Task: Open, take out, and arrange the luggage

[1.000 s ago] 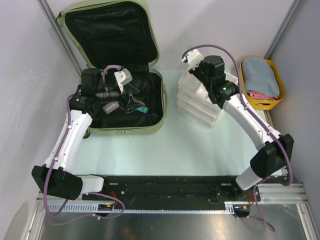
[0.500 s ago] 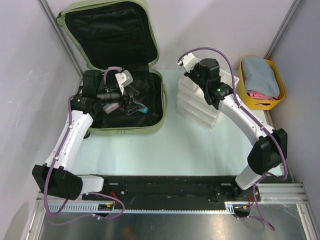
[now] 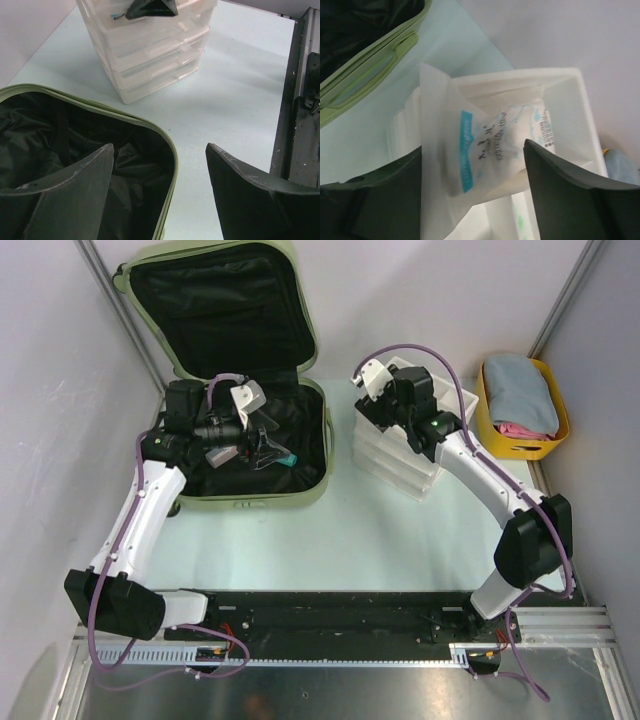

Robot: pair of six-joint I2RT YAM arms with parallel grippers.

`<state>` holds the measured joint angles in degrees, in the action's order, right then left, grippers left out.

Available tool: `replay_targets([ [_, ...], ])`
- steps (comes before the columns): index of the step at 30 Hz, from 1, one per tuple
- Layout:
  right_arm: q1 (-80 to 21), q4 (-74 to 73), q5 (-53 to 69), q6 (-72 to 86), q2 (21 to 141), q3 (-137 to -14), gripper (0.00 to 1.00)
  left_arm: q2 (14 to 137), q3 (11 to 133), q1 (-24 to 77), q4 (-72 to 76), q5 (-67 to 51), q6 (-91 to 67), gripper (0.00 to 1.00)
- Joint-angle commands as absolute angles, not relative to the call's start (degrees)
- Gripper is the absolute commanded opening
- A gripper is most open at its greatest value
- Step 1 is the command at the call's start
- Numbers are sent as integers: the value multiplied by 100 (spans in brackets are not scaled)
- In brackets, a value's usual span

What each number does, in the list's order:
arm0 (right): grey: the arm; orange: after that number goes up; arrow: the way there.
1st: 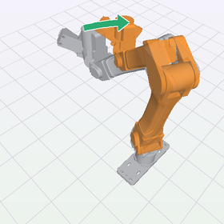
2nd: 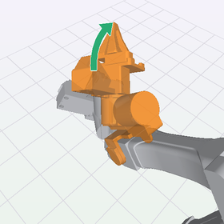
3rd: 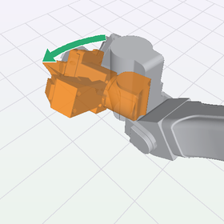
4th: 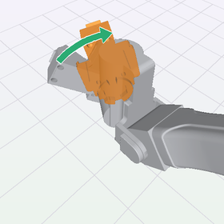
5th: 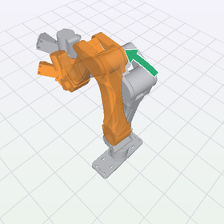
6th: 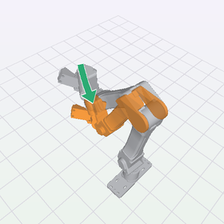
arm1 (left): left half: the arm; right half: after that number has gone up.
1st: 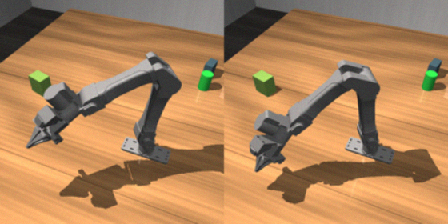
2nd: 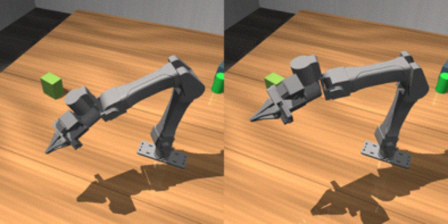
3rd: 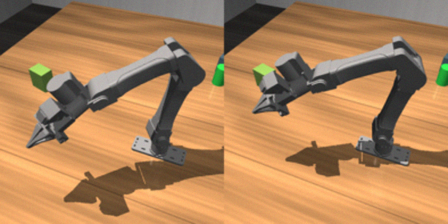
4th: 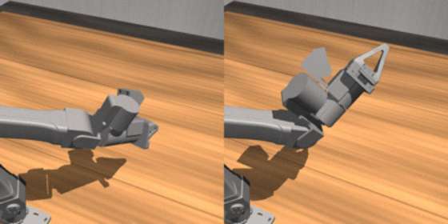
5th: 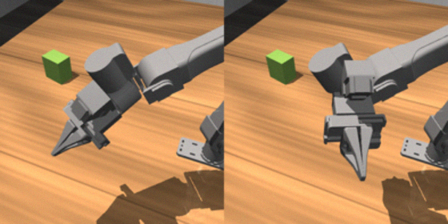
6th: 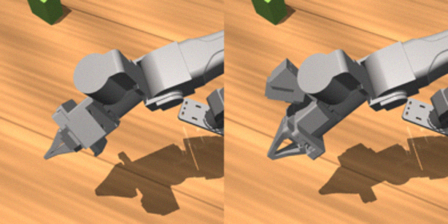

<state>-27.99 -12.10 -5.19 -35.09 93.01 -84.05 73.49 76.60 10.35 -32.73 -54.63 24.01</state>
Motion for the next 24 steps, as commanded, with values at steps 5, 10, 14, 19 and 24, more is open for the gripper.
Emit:
replay_targets([
  [5, -2699, -2328, 990, -2717, 8842, -9255, 76, 7233, 7664, 1046, -3234, -5467, 2356, 79],
  [10, -2531, -2443, 1248, -2593, 8964, -9299, 57, 7452, 7743, 1037, -3234, -5388, 2198, 79],
  [14, -2373, -2452, 1239, -2487, 9263, -9369, 51, 7813, 7945, 1028, -3234, -4749, 1847, 79],
  [19, -2084, -2399, 1204, -2329, 9676, -9509, 46, 8454, 8331, 1020, -3182, -3456, 978, 79],
  [24, -1925, -2540, 1046, -2347, 9940, -9694, 47, 9184, 8421, 897, -3050, -2436, -666, 80],
])
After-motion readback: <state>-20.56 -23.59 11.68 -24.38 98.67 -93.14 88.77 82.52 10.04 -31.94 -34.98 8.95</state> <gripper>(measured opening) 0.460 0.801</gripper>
